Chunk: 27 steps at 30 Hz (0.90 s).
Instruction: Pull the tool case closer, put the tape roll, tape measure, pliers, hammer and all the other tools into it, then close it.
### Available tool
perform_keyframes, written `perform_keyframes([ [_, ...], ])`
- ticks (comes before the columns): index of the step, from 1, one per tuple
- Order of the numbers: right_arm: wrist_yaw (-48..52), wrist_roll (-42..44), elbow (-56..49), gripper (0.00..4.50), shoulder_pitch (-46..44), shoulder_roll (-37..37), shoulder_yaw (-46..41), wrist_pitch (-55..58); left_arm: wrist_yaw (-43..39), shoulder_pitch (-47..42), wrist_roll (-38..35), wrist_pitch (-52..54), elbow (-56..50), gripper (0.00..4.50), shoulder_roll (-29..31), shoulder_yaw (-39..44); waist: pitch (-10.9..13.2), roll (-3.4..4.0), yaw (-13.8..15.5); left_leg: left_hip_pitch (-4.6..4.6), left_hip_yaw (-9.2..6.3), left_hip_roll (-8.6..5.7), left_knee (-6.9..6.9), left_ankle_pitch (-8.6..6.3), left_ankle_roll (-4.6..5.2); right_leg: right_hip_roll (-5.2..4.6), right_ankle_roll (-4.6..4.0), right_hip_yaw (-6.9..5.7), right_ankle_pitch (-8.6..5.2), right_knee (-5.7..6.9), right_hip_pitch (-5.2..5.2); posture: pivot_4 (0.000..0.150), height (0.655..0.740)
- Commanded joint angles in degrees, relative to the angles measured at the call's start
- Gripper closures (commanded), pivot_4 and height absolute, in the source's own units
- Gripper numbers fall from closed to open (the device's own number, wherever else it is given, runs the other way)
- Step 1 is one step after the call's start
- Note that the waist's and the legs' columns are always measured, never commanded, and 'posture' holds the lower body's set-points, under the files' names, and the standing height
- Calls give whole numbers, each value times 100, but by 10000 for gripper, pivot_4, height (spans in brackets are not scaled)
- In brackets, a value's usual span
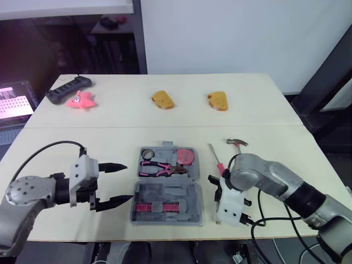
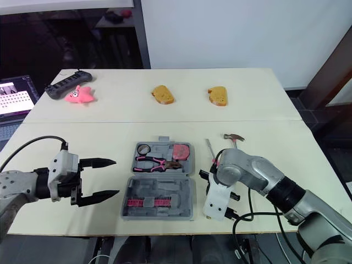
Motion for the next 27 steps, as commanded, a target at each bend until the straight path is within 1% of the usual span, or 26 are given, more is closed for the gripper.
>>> perform_keyframes([
  [1, 446, 1460, -1162, 44912, 247, -546, -941, 1301, -14, -55, 7, -106, 34, 0, -43, 2, 5, 7, 18, -2, 0, 0, 0, 0, 0, 0, 1, 0, 0, 0, 0, 1500, 7400],
  [3, 577, 2288, -1945, 44912, 522, -805, -1488, 3083, -17, -70, 27, -140, 71, 0, -69, -15, 5, 7, 40, -1, -1, 0, -2, -2, 3, 1, 1, 0, -1, 0, 0, 1500, 7400],
  [4, 467, 2731, -2374, 44912, 604, -817, -1768, 4374, -14, -69, 39, -155, 79, 0, -84, -25, 5, 7, 53, -1, -2, 0, -1, -2, 4, 2, 1, 0, -1, 0, 0, 1500, 7400],
  [5, 185, 3185, -2753, 44912, 580, -623, -2035, 5983, -6, -62, 50, -171, 81, 0, -101, -34, 5, 6, 44, 0, -3, 0, -1, -2, 4, 2, 1, 0, -1, 0, 0, 1500, 7400],
  [6, -117, 3428, -2978, 44912, 505, -361, -2253, 7789, 11, -45, 49, -170, 64, 0, -124, -37, 3, 4, 21, 2, -3, 1, 0, -2, 4, 4, 1, 0, 0, 0, -1, 1500, 7400],
  [7, -399, 3592, -3116, 44912, 460, -183, -2396, 9082, 23, -20, 48, -170, 46, 0, -140, -34, 2, 1, 0, 4, -3, 3, 0, -2, 4, 7, 0, 0, 0, 1, -2, 1500, 7400],
  [8, -658, 3677, -3186, 44912, 413, -28, -2488, 10110, 28, 3, 47, -175, 31, 0, -151, -27, 2, 2, 2, 6, -5, 4, 2, -2, 3, 9, -1, 0, 0, 6, -2, 1500, 7400],
  [9, -999, 3633, -3190, 44912, 433, 176, -2624, 11040, 15, 37, 36, -173, 14, 0, -155, -12, 1, 1, 18, 5, -5, 3, 3, -1, 1, 8, -1, 0, 0, 8, -3, 1500, 7400],
  [10, -1325, 3645, -3181, 44912, 516, 324, -2764, 11585, 3, 63, 30, -174, 8, 0, -153, 0, 1, 0, 29, 2, -6, 2, 2, 0, 0, 7, -3, 0, -1, 7, -5, 1500, 7400],
  [12, -1988, 3699, -3140, 44912, 906, 627, -3152, 12017, -44, 116, 45, -206, 25, 0, -134, 1, 0, 0, 98, -19, -4, 0, 2, -1, 0, 5, -4, 0, -2, 3, -22, 1500, 7400],
  [13, -2268, 3808, -3119, 44912, 1100, 789, -3362, 12025, -61, 131, 54, -227, 41, 0, -128, 4, 0, 0, 127, -28, -4, 0, 3, -1, 0, 4, -4, 0, -2, 2, -32, 1500, 7400],
  [15, -2832, 4009, -3164, 44912, 1492, 1068, -3656, 12025, -78, 136, 59, -254, 64, 0, -121, 5, 0, 0, 153, -85, -4, 0, 7, 0, -1, 5, 0, -1, 0, 2, -81, 1500, 7400],
  [16, -3271, 3985, -3257, 44912, 1837, 1330, -3770, 12025, -76, 103, 59, -251, 75, 0, -121, -14, -1, -1, 157, -94, -4, 0, 7, 2, -4, 4, 13, -1, 7, 2, -90, 1500, 7400],
  [18, -3971, 4074, -3442, 44912, 2312, 1671, -3887, 12025, -75, 64, 59, -247, 80, 0, -117, -38, -1, -1, 147, -94, -3, -1, 6, 1, -3, 3, 15, -2, 8, 1, -89, 1500, 7400],
  [20, -4700, 4096, -3540, 44912, 2693, 2169, -4030, 12025, -76, 54, 49, -235, 62, 0, -108, -42, -1, -1, 129, -93, -3, -1, 1, 1, -3, 4, 16, -2, 8, 1, -90, 1500, 7400],
  [23, -5565, 4125, -3570, 44912, 2995, 2614, -4205, 12025, -78, 81, 28, -218, 17, 0, -92, -13, -1, -1, 86, -88, -3, 1, 3, 2, -5, 6, 11, 1, 6, 2, -91, 1500, 7400],
  [27, -6491, 4083, -3492, 44912, 3074, 3060, -4250, 12025, -69, 106, 16, -197, -26, 0, -80, 13, -1, -1, 98, -89, -2, 0, 3, 4, -8, 6, -1, 2, -1, 2, -89, 1500, 7400],
])
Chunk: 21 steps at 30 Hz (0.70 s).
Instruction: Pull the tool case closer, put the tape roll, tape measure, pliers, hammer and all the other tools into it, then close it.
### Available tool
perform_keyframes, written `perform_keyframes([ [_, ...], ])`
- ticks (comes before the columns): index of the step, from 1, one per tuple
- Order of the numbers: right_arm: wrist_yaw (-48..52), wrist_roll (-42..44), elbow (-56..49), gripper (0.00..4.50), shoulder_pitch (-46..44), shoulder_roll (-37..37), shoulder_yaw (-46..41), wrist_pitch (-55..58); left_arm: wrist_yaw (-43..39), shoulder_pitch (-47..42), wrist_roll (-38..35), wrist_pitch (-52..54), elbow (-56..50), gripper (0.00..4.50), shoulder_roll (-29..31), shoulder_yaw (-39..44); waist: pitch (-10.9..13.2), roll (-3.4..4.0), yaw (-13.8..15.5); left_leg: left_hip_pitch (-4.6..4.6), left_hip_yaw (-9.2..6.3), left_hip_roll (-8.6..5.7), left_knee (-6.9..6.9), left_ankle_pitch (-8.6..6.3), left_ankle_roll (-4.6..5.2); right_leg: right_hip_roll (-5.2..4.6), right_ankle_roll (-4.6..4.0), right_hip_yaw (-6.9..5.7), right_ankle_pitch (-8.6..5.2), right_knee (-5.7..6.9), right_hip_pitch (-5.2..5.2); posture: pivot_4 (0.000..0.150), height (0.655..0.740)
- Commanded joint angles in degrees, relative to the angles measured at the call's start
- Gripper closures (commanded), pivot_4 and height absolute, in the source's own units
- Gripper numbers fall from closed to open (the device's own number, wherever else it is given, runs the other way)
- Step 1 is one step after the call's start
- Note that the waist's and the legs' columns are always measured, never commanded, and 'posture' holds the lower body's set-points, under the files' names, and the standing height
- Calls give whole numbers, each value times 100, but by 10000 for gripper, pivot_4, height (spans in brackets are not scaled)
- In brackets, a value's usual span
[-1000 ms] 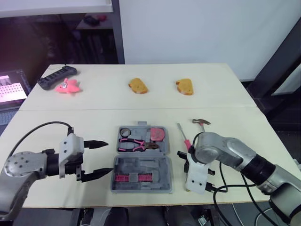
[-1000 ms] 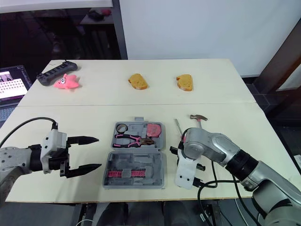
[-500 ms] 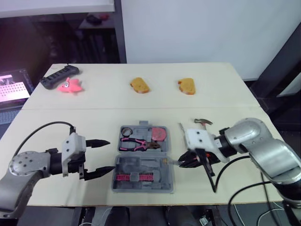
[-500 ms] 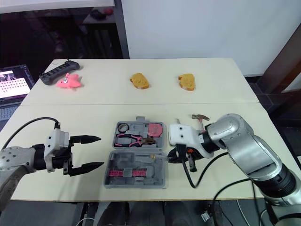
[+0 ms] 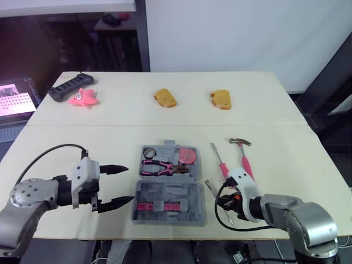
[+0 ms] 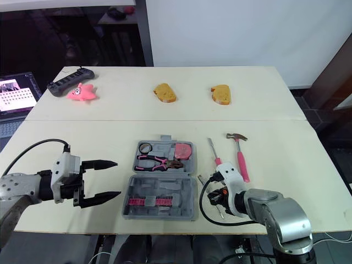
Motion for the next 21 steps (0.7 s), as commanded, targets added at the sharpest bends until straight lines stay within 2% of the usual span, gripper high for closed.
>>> perform_keyframes([
  [1, -785, -31, -27, 44912, 0, 305, -72, 38, -17, 24, -53, -34, -167, 0, 63, 129, 0, 0, 3, 0, 0, 0, -1, 0, 0, 0, 0, 0, 0, 0, -1, 1500, 7400],
  [9, -1557, 15, 123, 44912, 279, 772, 48, 38, -32, -27, -62, 3, -157, 0, 89, 117, -23, -36, -13, 5, -1, 1, -3, 0, 0, 0, -2, 0, -2, -2, 6, 1500, 7400],
  [12, -1557, 80, -6, 30579, 330, 714, 59, 38, -58, -66, -64, 4, -108, 0, 109, 114, -25, -38, -2, 5, -1, 1, -3, 0, 0, 0, -3, 0, -3, -4, 6, 1500, 7400],
  [16, -1208, 375, -774, 11193, 441, 417, -105, 38, -121, -99, -93, 2, -44, 0, 152, 166, -21, -31, 25, 1, -1, 0, -3, 0, 0, -2, -2, 0, -3, -10, 7, 1500, 7400],
  [18, -981, 493, -1207, 1808, 757, 136, -54, -366, -174, -84, -119, -15, -26, 0, 164, 205, -20, -30, 25, -3, 0, 0, -5, 0, 0, -3, -1, 0, -3, -16, 6, 1500, 7400],
  [21, -950, 389, -1457, 1808, 1445, -42, 77, -1272, -255, -41, -216, -89, -6, 0, 106, 302, -21, -31, 21, -2, -1, 1, -15, 0, 0, -2, 4, -1, -6, -18, 4, 1500, 7400],
])
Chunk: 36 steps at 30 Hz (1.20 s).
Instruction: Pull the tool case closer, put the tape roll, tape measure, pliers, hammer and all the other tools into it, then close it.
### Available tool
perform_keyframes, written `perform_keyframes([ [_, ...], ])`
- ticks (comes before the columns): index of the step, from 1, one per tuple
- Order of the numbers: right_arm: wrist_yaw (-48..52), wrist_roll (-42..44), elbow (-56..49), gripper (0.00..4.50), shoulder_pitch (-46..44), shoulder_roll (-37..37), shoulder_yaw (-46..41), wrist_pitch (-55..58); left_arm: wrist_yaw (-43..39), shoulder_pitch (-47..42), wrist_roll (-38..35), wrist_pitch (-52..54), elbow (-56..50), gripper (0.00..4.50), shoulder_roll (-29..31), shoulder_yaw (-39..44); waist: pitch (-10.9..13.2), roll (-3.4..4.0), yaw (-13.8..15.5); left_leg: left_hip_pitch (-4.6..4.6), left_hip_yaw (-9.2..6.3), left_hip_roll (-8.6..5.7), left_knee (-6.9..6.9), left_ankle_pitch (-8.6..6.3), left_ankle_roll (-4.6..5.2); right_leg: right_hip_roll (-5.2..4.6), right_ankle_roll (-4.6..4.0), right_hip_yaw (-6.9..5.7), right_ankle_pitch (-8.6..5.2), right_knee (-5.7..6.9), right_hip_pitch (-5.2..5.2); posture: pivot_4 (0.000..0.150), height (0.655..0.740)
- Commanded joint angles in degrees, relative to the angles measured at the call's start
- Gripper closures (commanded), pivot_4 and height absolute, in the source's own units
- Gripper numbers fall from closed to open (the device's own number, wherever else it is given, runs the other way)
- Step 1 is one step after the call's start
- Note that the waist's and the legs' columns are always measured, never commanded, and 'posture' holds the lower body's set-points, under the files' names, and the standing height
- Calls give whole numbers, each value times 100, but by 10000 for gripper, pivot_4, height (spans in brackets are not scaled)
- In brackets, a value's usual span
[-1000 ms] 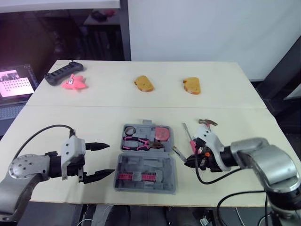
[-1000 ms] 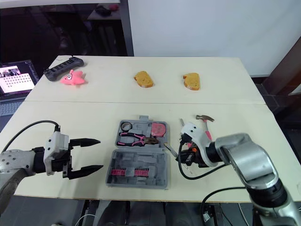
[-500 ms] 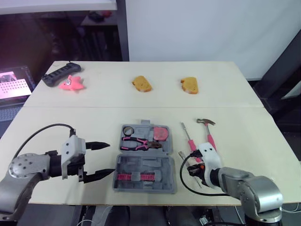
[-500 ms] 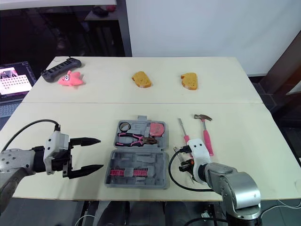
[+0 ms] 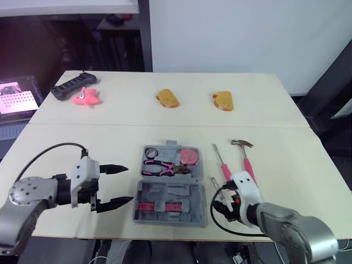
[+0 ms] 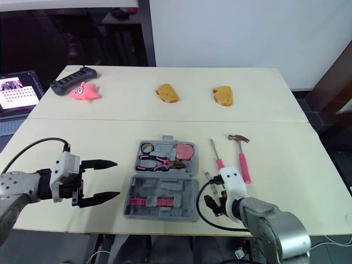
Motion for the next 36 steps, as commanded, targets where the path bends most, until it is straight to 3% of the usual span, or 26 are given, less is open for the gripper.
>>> perform_keyframes([
  [1, 117, -136, -322, 1808, 705, -112, 217, -1338, -83, 34, -309, -120, -49, 0, -81, 335, 0, 1, -5, 1, -1, 1, -1, 0, 0, 2, 1, -1, 0, 0, 0, 1500, 7400],
  [5, 154, -615, 147, 1808, 1438, -258, 610, -3215, -362, 68, -566, -394, 110, 0, -264, 582, -1, 0, -37, 2, 2, 1, 2, 0, 0, 0, -1, 1, -1, -2, 1, 1500, 7400],
  [11, 49, -1010, 1014, 1808, 1386, -75, 911, -4482, -1139, 154, -648, -712, 375, 0, -128, 659, -1, 0, -76, 4, 6, 1, 8, 0, 0, 0, -5, 4, 0, -4, 5, 1500, 7400],
  [25, -209, -1318, 2100, 1808, 1251, 282, 1087, -4981, -1739, -68, -427, -1197, 1137, 0, -205, 252, -1, 0, -79, 2, 5, 1, 7, 0, 0, 0, -6, 4, 0, -6, 5, 1500, 7400],
  [28, -179, -1314, 2111, 10563, 1327, 319, 1173, -4998, -1741, -114, -395, -1199, 1201, 0, -190, 202, -1, 0, -80, 3, 6, 1, 8, 0, 0, -1, -5, 5, 0, -6, 7, 1500, 7400],
  [33, -197, -1385, 2202, 31961, 1411, 317, 1261, -5024, -1709, -225, -379, -1158, 1278, 0, -169, 132, -2, -1, -86, 4, 5, 1, 6, 0, 0, 1, -5, 4, 0, -6, 7, 1500, 7400],
  [35, -174, -1426, 2204, 42479, 1446, 283, 1304, -5086, -1700, -268, -391, -1110, 1303, 0, -162, 113, -3, -2, -85, 5, 5, 1, 7, 0, 0, 0, -5, 4, 0, -6, 8, 1500, 7400],
  [36, -166, -1464, 2195, 44504, 1445, 259, 1328, -5125, -1699, -291, -385, -1101, 1326, 0, -159, 107, -3, -2, -85, 5, 5, 1, 7, 0, 0, 0, -5, 4, 0, -6, 8, 1500, 7400],
])
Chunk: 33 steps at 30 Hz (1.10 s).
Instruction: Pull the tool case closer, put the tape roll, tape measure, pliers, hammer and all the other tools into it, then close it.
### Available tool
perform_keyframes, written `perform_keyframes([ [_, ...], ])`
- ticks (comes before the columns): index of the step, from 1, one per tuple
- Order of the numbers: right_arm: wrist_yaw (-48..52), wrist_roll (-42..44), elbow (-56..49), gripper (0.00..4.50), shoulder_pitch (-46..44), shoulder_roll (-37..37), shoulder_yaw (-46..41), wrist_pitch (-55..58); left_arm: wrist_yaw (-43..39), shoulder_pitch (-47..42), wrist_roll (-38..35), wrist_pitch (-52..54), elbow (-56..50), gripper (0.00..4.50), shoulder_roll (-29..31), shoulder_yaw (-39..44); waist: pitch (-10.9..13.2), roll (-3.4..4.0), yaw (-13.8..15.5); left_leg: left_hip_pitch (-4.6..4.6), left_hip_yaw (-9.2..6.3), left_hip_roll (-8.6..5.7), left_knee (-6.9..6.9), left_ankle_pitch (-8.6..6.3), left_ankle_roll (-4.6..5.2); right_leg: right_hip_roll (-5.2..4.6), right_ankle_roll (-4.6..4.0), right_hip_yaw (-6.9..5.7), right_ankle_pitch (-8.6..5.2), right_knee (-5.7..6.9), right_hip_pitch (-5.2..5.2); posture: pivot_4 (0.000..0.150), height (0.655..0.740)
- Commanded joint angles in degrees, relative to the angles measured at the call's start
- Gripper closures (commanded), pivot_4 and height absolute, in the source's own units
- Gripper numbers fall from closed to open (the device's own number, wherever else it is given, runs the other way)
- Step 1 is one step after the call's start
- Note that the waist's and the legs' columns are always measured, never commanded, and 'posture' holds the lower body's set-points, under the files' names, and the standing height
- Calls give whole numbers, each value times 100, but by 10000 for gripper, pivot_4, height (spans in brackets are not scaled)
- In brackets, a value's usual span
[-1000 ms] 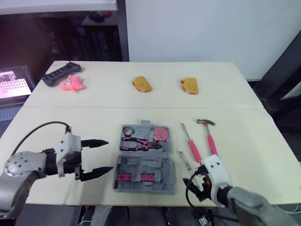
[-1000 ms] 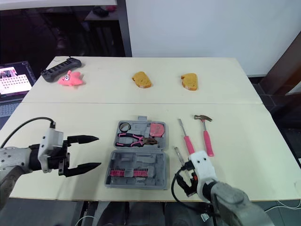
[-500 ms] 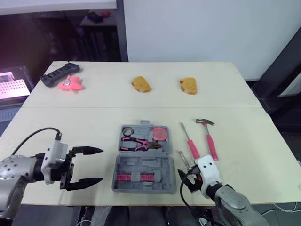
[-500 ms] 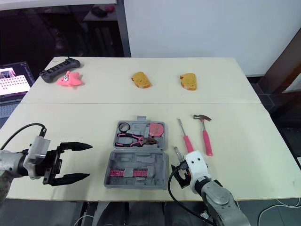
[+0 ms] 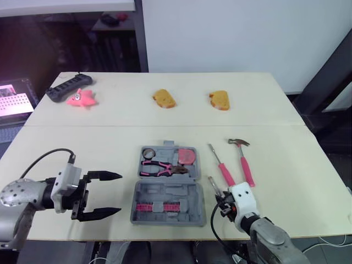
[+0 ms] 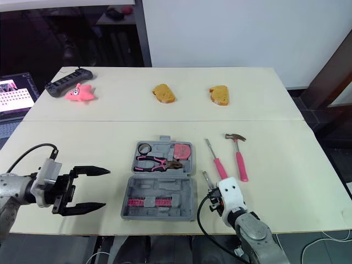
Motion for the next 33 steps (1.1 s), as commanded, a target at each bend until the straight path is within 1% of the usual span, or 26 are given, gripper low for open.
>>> perform_keyframes([
  [1, 37, -116, 85, 44504, 130, -40, 152, -26, -17, -57, -20, 13, -10, 0, 41, -2, 0, 0, 0, 0, 0, 0, 0, 0, 0, 0, 0, 0, 0, 0, 0, 1500, 7400],
  [5, 80, -73, -193, 44504, 114, -58, 5, -163, 35, -60, -22, 98, 27, 0, 42, 14, 1, 1, -1, 0, 0, 0, 0, 0, 0, 0, 0, 0, 0, 0, 0, 1500, 7400],
  [8, 354, -134, -1006, 44504, 44, -464, -4, -114, 71, -98, -5, 154, 87, 0, 64, 42, 4, 7, 3, -3, 1, -1, 1, 0, 0, -2, 1, 1, 0, 0, -1, 1500, 7400],
  [11, 985, 203, -2062, 44504, -934, -1189, -74, 554, 114, -203, 30, 177, 222, 0, 92, 58, 5, 8, -36, -2, 3, -1, 7, 0, 0, -1, -1, 5, 3, 0, -2, 1500, 7400],
  [13, 1475, 656, -2242, 44504, -2046, -1606, 148, 1538, 107, -274, 49, 188, 275, 0, 101, 18, 6, 9, -76, 4, 2, 0, 9, 0, 0, 2, -6, 4, 11, 1, 0, 1500, 7400],
  [14, 1637, 886, -2222, 44504, -2613, -1718, 272, 2095, 110, -323, 63, 193, 311, 0, 95, -6, 5, 8, -59, 8, 1, 2, 9, 0, 0, 4, -9, 4, 14, 3, 0, 1500, 7400],
  [16, 1911, 1230, -1948, 44504, -3848, -1714, 643, 2892, 124, -429, 76, 227, 367, 0, 73, -52, 7, 12, -54, 7, -15, 3, 2, 1, 1, 11, -7, -5, 12, 3, 2, 1500, 7400],
  [17, 1978, 1341, -1854, 44504, -4240, -1701, 780, 3160, 128, -462, 82, 238, 383, 0, 66, -68, 8, 13, -37, 2, -16, 5, 1, 1, 1, 11, -7, -6, 12, 5, -3, 1500, 7400],
  [19, 2257, 1525, -1451, 44504, -5211, -1657, 1515, 3710, 94, -466, 68, 269, 376, 0, 76, -105, 10, 16, -32, -8, -22, 4, -2, 0, 2, 6, 10, -17, 21, 6, -9, 1500, 7400],
  [21, 2456, 1590, -1098, 44504, -5845, -1634, 2199, 3936, 36, -435, 84, 246, 380, 0, 113, -118, 10, 17, -40, -17, -17, 2, -6, -2, 5, 0, 12, -17, 22, 4, -18, 1500, 7400],
  [23, 2457, 1425, -640, 44504, -6333, -1512, 2817, 3911, -49, -362, 120, 190, 393, 0, 173, -100, 10, 17, -34, -19, -17, 2, -11, -6, 12, -1, 14, -21, 21, 4, -23, 1500, 7400],
  [26, 2463, 1315, -119, 44504, -6785, -1177, 3324, 3807, -152, -265, 179, 66, 470, 0, 227, -64, 11, 18, -68, -24, -16, 2, -14, -7, 15, 0, 15, -21, 22, 8, -35, 1500, 7400],
  [31, 2383, 1033, 418, 44504, -7239, -864, 4028, 3714, -192, -165, 163, 35, 490, 0, 289, -4, 10, 18, -69, -69, -15, 2, 9, 0, 4, 2, 16, -20, 23, 56, -98, 1500, 7400],
  [33, 2308, 927, 553, 44504, -7332, -742, 4197, 3751, -179, -96, 128, 69, 428, 0, 310, 40, 10, 18, -69, -78, -16, 2, 11, 6, -5, 2, 16, -20, 24, 58, -106, 1500, 7400],
])
